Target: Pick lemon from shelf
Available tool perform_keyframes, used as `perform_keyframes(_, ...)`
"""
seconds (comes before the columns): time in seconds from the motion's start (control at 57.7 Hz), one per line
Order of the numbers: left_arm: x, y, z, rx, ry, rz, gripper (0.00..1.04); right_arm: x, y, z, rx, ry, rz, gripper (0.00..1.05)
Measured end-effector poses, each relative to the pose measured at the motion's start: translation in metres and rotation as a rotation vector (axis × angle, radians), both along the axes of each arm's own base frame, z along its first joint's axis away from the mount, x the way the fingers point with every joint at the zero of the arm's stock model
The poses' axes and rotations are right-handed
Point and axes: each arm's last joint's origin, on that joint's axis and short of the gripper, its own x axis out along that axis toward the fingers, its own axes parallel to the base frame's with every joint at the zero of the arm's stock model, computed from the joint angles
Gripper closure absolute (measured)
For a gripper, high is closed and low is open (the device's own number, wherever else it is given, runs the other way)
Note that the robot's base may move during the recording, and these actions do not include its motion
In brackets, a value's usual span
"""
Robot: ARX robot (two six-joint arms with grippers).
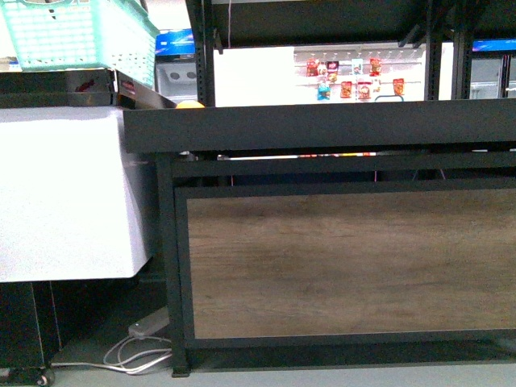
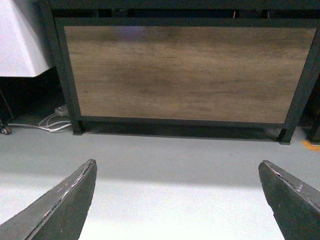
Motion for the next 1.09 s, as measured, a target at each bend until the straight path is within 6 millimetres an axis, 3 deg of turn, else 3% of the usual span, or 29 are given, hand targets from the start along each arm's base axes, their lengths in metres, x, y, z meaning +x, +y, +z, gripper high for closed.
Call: perform_keyframes(1.092, 0.0000, 0.0000, 0.0000, 0.000, 0.000, 0.000, 0.08, 0.0000, 0.0000, 0.0000, 0.000, 0.000, 0.000, 0.07)
